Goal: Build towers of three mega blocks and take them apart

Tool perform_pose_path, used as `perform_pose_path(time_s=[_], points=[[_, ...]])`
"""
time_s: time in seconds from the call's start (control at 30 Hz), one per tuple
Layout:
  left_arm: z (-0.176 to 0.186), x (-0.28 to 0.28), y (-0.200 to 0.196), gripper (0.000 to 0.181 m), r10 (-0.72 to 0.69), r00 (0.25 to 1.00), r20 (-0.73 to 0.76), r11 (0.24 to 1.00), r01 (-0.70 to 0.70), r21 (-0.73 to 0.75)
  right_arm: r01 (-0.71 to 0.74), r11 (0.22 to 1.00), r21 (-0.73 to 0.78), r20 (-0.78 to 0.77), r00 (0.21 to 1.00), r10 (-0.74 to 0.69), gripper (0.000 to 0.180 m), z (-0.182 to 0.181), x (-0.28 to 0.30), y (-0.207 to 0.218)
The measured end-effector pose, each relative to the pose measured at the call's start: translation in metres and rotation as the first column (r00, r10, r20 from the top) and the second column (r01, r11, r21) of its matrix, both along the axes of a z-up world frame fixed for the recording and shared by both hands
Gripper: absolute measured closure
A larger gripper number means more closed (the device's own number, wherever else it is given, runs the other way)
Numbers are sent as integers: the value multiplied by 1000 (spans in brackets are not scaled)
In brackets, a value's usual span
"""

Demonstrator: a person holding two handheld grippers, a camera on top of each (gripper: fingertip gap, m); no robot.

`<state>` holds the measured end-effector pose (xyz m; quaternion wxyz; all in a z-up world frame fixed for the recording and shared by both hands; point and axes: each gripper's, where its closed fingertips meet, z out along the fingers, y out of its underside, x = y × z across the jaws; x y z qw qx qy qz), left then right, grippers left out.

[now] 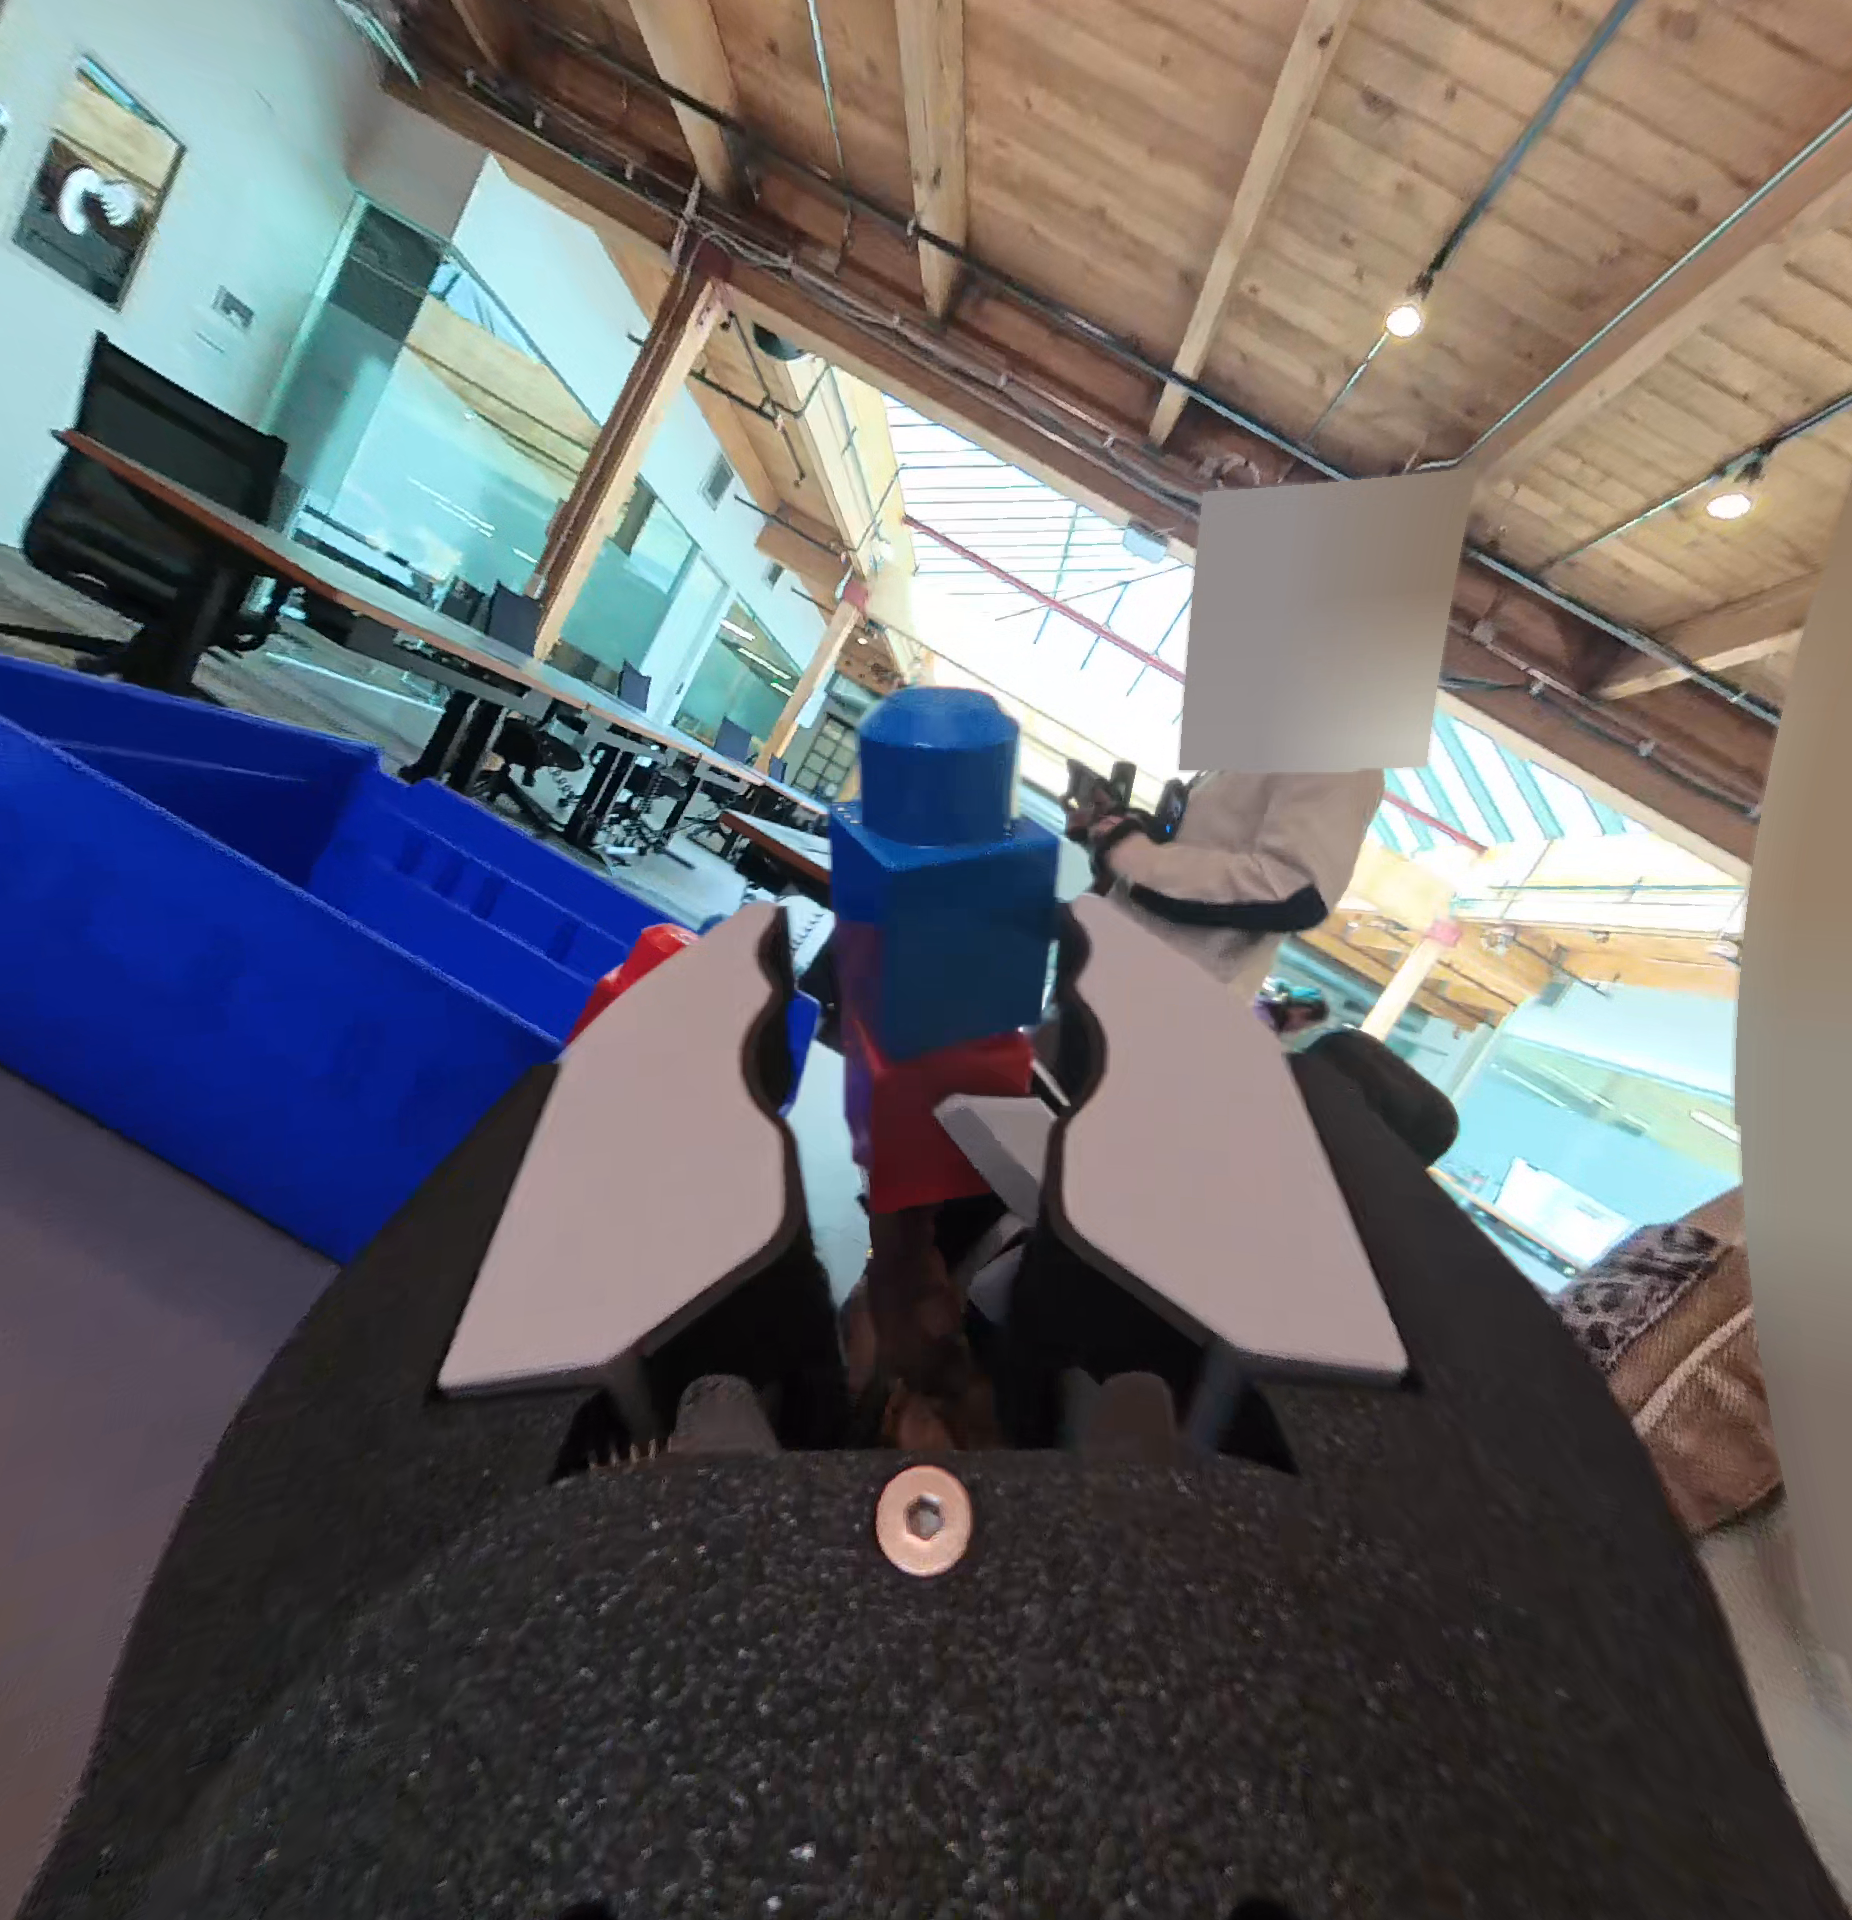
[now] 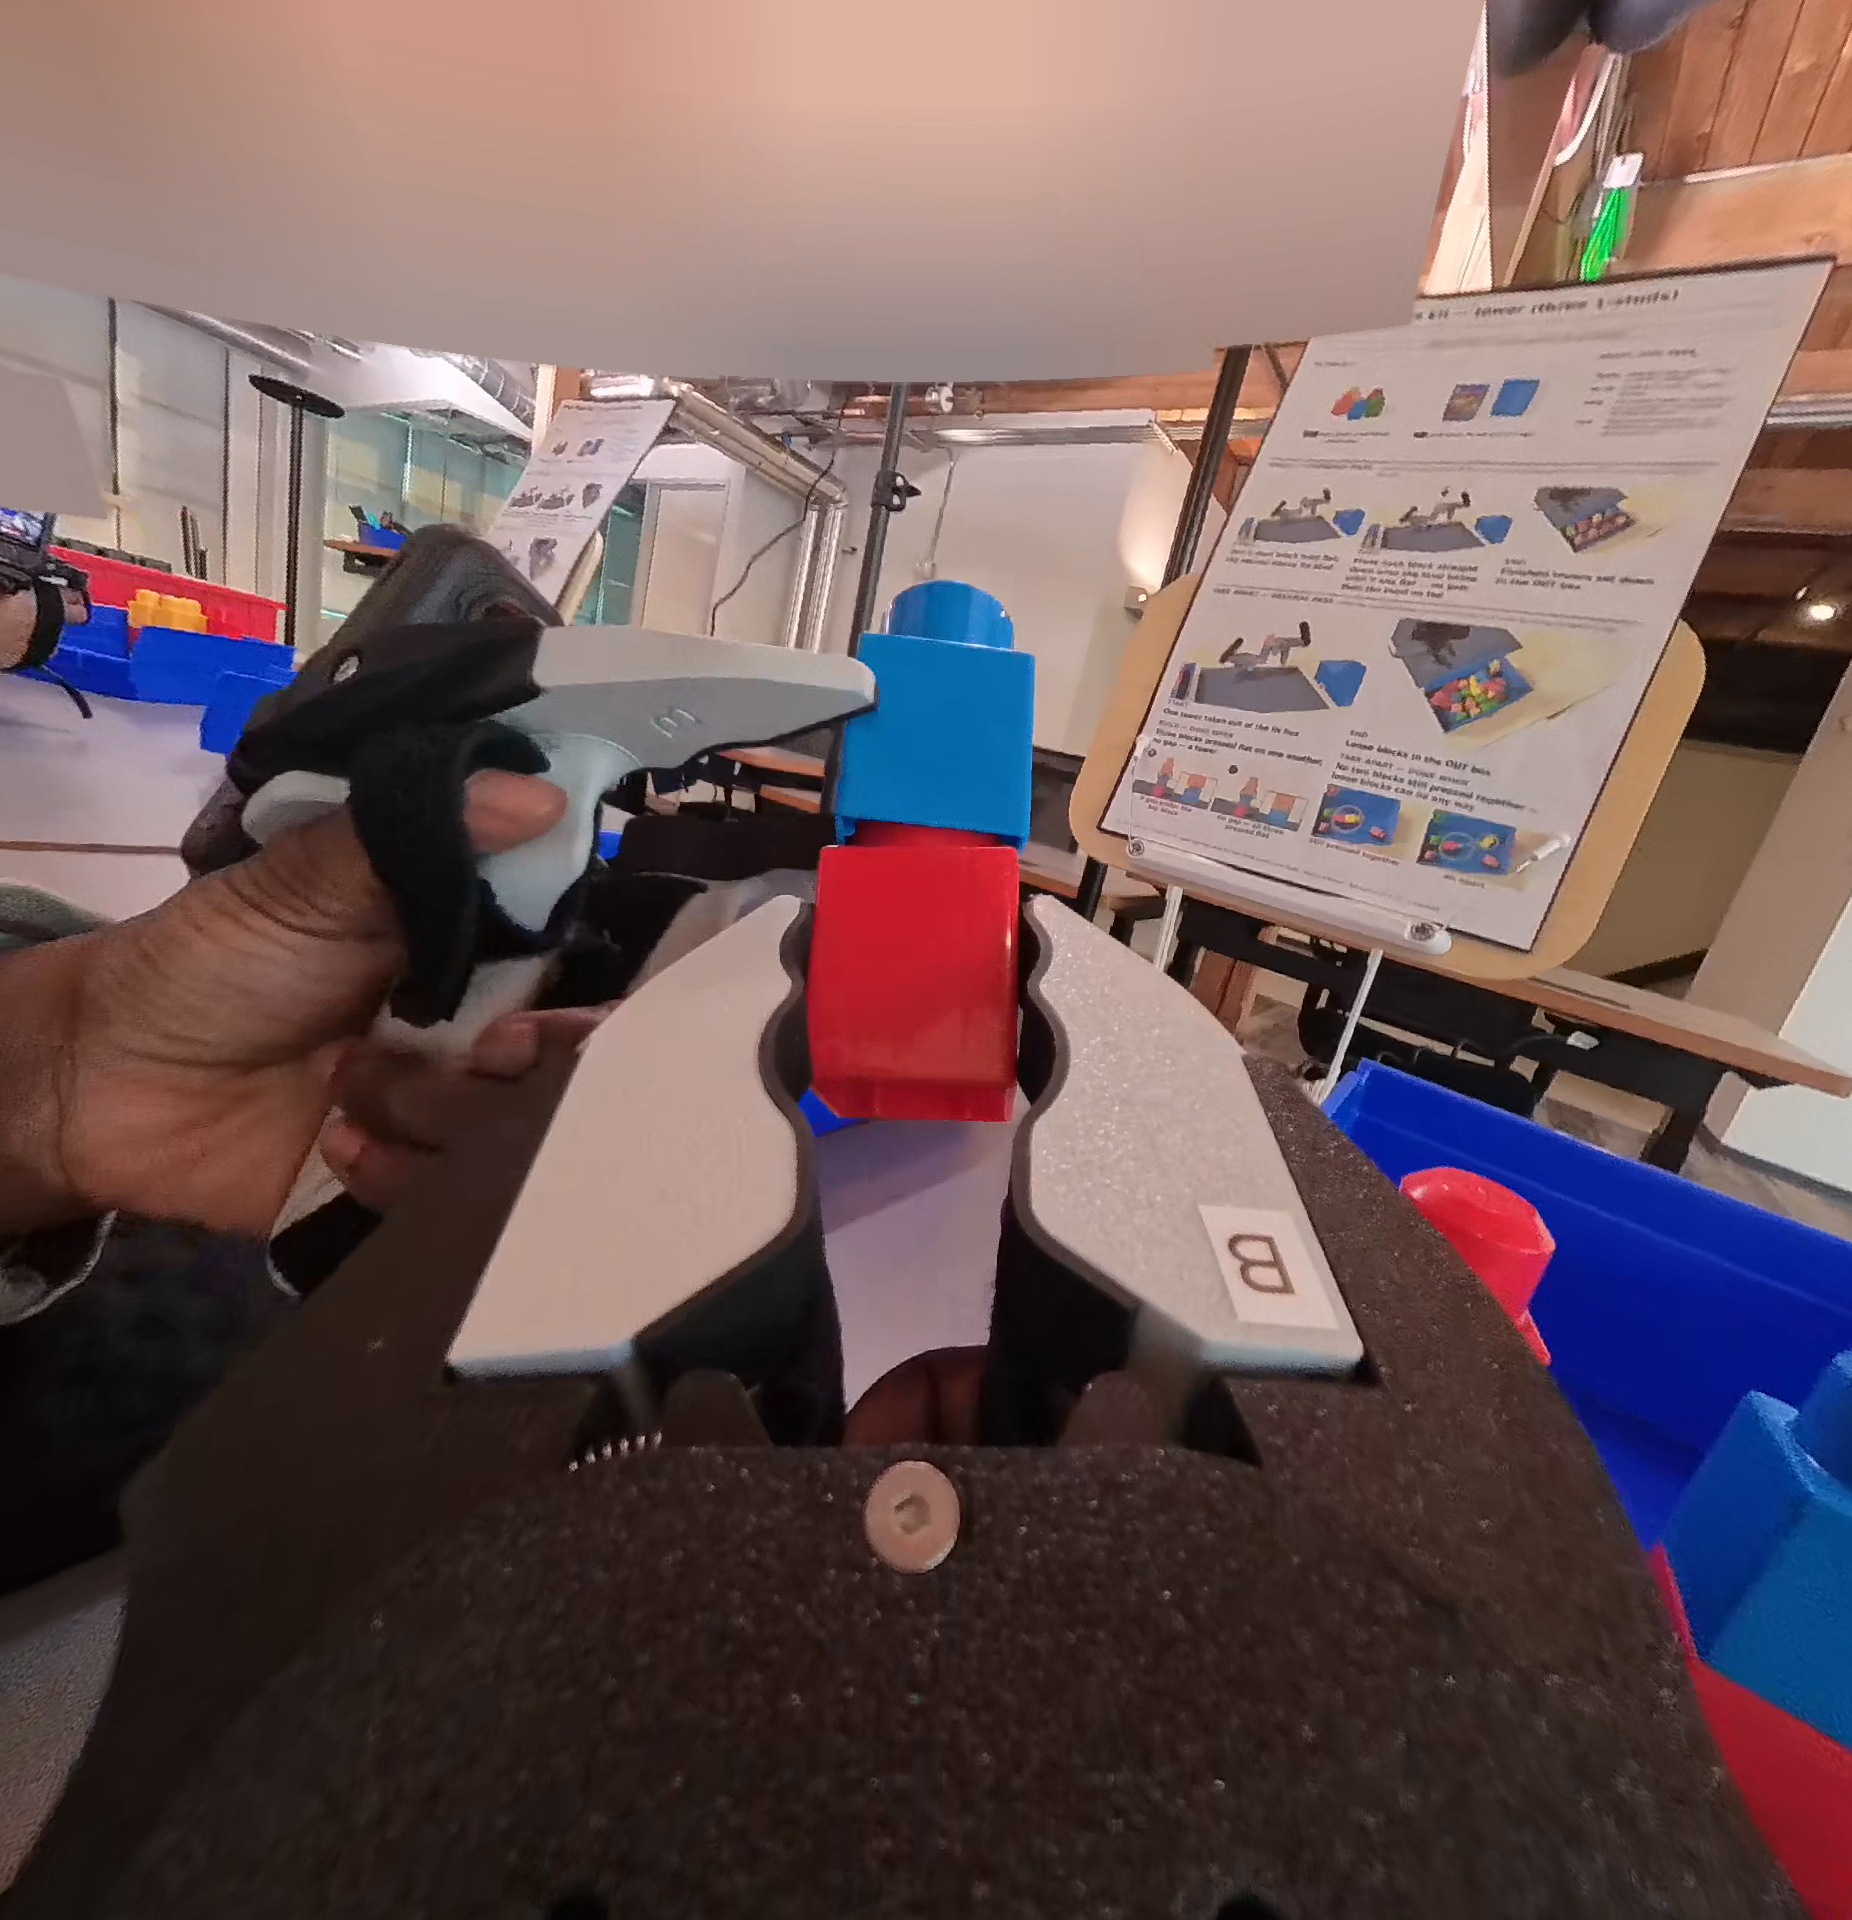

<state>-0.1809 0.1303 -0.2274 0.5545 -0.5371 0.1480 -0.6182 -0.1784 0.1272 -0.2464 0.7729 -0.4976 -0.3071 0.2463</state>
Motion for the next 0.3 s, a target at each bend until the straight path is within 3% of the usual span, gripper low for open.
perform_pose_path(time_s=[0.07, 0.13, 0.2, 0.27, 0.3], points=[[0, -5, 5, 114, 38, 999, -26, 999, -38, -8, 9, 1000, 16, -1, 1000, -9, 143, 1, 2, -1], [0, -8, 7, 110, 74, 995, -62, 997, -75, -3, 30, 999, 20, 34, 999, -30, 144, -2, 1, 1], [-6, -4, 9, 114, 123, 980, -157, 992, -120, 26, 51, 997, 56, 95, 994, -56, 144, -6, -4, 1], [-8, -1, 8, 137, 162, 969, -188, 986, -150, 77, 66, 994, 92, 165, 983, -80, 144, -12, -9, 0], [-8, -1, 7, 141, 171, 968, -181, 984, -158, 84, 77, 992, 102, 181, 979, -95, 143, -13, -10, 0]])
